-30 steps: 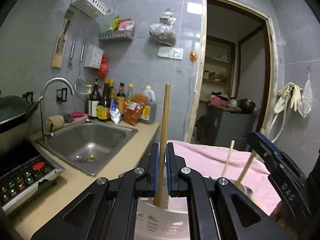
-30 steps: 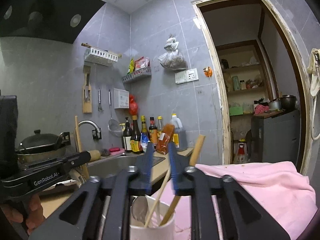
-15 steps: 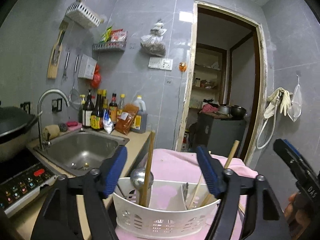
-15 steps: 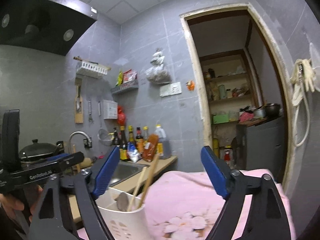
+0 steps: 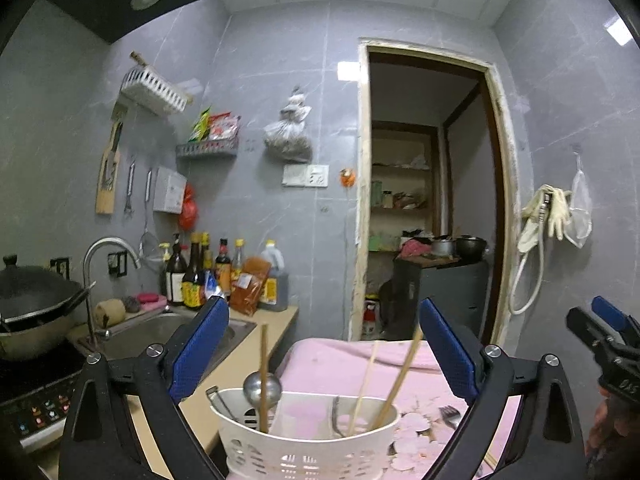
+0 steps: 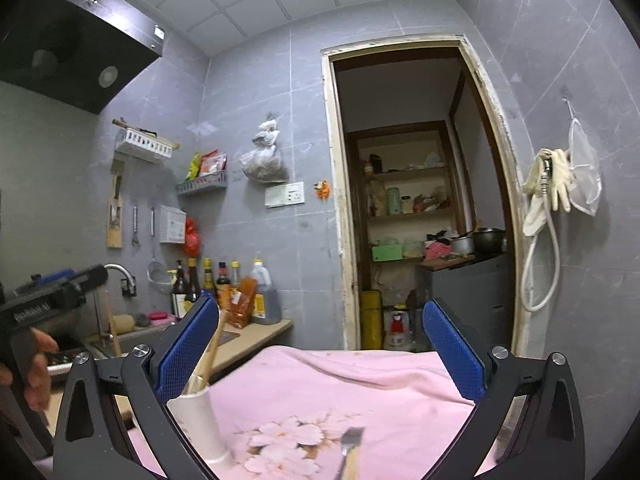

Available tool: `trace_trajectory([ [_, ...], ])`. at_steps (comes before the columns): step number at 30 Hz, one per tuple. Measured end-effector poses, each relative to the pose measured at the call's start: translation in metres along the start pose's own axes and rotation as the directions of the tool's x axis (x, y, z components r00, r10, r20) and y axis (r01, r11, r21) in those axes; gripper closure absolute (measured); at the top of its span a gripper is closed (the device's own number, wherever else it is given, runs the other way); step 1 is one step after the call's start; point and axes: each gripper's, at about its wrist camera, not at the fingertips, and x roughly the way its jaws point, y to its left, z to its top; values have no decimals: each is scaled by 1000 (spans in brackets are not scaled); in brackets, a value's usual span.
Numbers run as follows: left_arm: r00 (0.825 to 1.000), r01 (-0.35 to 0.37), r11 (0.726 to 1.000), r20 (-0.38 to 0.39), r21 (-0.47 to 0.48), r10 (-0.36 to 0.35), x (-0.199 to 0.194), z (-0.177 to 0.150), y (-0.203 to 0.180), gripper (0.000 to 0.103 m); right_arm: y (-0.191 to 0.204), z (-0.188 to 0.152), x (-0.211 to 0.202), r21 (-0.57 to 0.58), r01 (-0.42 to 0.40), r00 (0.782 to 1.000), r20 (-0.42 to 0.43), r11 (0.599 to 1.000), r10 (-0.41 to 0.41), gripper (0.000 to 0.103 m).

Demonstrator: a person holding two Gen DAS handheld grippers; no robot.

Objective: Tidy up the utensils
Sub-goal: 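Move both open tools back toward the metal fork and chopsticks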

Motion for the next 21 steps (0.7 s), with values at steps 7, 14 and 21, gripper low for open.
trace_trajectory([
  [7,988,139,990,-72,14,-137,-8,-12,-28,8,-21,-11,-11,-50,41,996,-82,998,-45,0],
  [14,930,282,959,-255,41,-263,10,-50,-72,8,-48,-34,-12,-92,56,964,-254,994,-78,0],
  [21,808,404,914,-486,45,-333,43,-97,-110,8,-67,-65,-1,-76,40,888,-454,996,-70,11],
])
